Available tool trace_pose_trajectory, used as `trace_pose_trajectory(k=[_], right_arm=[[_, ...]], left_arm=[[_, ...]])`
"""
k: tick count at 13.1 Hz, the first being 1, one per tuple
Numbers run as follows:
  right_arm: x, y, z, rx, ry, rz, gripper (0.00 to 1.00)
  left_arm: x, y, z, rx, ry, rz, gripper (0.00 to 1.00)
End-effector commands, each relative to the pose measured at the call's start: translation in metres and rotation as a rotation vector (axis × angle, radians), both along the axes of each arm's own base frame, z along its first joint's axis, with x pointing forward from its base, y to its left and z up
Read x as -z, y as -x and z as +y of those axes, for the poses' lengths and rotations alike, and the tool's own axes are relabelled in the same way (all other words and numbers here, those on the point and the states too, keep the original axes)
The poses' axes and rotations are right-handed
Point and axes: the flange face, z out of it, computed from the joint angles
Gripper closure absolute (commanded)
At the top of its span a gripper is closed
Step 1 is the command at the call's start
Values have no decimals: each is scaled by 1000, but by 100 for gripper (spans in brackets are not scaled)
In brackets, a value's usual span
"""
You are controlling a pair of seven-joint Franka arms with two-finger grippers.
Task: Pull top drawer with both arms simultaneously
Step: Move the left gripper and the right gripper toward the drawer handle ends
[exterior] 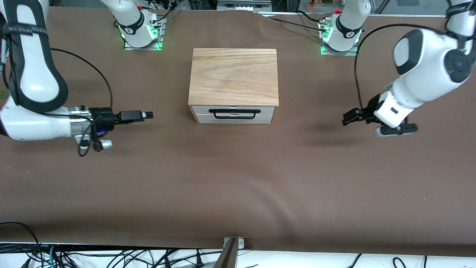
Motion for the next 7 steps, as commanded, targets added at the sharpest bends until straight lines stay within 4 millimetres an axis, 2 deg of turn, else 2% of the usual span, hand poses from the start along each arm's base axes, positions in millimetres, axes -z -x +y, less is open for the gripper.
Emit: trace_pose_trajectory(k=[1,3,5,7], right_arm=[[38,13,26,33,-192,-44,0],[86,34,55,91,-328,-151,0],[112,52,81,188,-429,-189,0],[127,63,97,222,-432,-159,0]], left_arm=[[33,-2,-35,-28,142,21,0],[64,-8,-63,-9,286,-10,0],[103,-12,-70,-9,478,-35,0],[125,-6,-82,17,660,-89,0]])
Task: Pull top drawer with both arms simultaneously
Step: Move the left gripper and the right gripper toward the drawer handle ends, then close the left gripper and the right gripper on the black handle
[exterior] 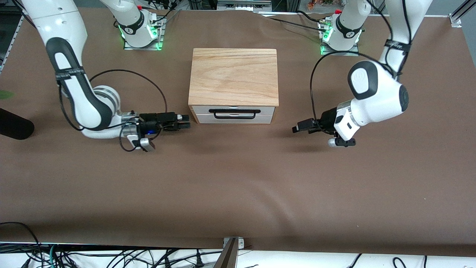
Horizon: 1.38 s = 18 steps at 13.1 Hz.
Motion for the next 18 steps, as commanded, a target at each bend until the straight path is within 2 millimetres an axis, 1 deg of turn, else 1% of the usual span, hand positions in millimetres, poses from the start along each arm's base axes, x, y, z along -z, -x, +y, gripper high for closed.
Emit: trace_pose_trajectory(k=[1,2,4,5,6,7,9,11,12,13,14,16,17,18], right_arm=[[10,15,22,38,16,-10,3],[16,17,28,58,43,-6,5],[30,23,41,62,57,19,13],[33,26,48,82,26,31,13],[34,29,57,102,-9,22,13],[39,31,63,122,-35,24,14],[42,38,74,115,-48,23,18],[52,43,80,96,-51,-9,18],[60,46,81,91,-51,-19,28],[61,48,83,88,-53,-17,44],[60,48,83,86,-57,-14,54],[61,49,84,83,-59,-9,62],[61,49,84,83,-59,-7,70],[61,49,84,83,-59,-7,80]], left_arm=[[32,3,-15,29,163,-89,0],[49,8,-29,16,221,-98,0],[76,20,-62,-31,346,-151,0],[87,28,-78,-40,399,-184,0],[93,34,-91,-56,448,-193,0],[95,39,-101,-61,477,-197,0],[90,45,-114,-30,521,-206,1],[90,50,-120,30,567,-276,6],[91,51,-121,44,582,-321,8],[96,53,-122,51,588,-347,8],[100,55,-122,58,594,-360,8],[115,56,-118,76,621,-381,11],[123,58,-113,75,646,-373,11],[130,62,-113,73,665,-355,13]])
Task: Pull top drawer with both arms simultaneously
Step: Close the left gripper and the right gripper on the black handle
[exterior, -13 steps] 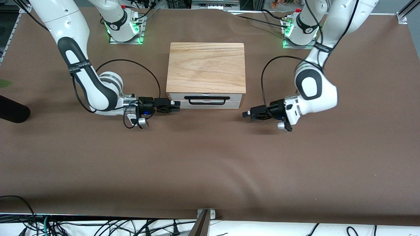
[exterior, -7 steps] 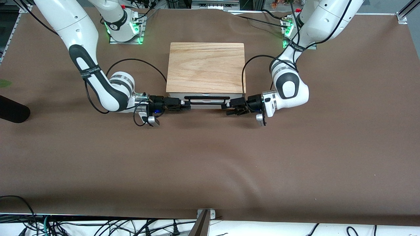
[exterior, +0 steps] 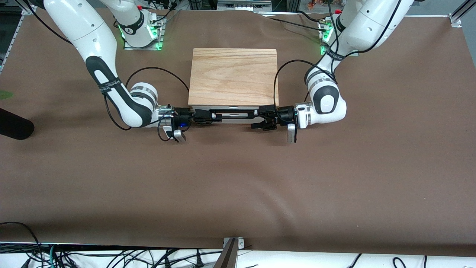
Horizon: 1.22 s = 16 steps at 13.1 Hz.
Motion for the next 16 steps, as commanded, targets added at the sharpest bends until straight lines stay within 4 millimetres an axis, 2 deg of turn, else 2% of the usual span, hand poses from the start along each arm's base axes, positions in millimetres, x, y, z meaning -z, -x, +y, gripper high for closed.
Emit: trace_pose_trajectory(k=[1,2,5,6,9,13,16], right_arm=[[-1,3,4,8,-20,-12,87],[-2,3,4,8,-20,-17,89],[-1,3,4,8,-20,-7,96],[-1,3,4,7,-19,-8,100],[-2,2,4,7,-20,-8,100],[-2,2,4,8,-21,-8,100],[-2,2,4,7,-22,-9,100]], left_arm=[[17,5,5,-23,58,-1,19],[18,6,5,-40,64,7,32],[25,11,7,-45,62,25,50],[27,14,7,-43,62,32,60],[32,24,9,-35,61,55,49],[26,28,9,-25,75,51,51],[13,23,13,-26,75,28,55]])
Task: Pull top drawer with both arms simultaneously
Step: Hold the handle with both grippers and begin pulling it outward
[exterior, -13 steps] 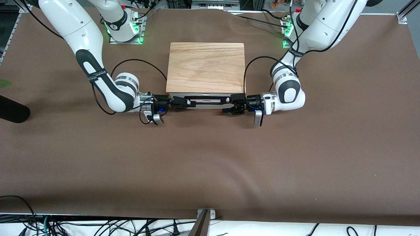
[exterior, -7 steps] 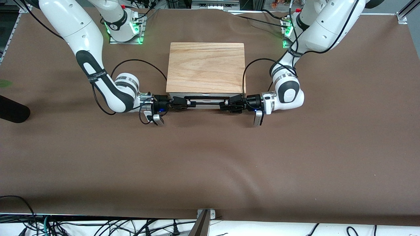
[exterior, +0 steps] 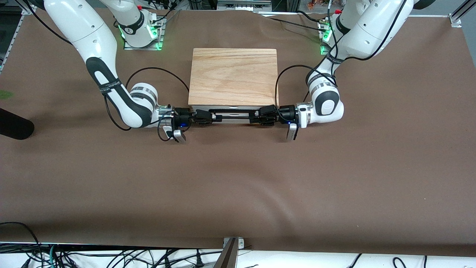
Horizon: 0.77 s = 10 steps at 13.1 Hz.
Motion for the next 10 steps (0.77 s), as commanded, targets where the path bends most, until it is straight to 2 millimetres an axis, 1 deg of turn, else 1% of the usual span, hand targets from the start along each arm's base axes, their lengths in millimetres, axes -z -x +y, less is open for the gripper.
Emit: trace_pose_trajectory(k=[1,4,5,8,10], right_arm=[[-5,1,5,2,-15,-9,100],[-6,0,5,1,-15,-21,100],[-6,0,5,1,-14,-21,100],[-6,0,5,1,-15,-20,100],[-6,0,5,1,-15,-21,100]], left_arm=[[-19,2,6,-18,13,-40,55],[-18,3,5,-15,12,-46,60],[-16,4,5,-15,11,-46,63],[-9,11,6,-10,5,-34,63],[-10,14,3,-3,13,-34,66]])
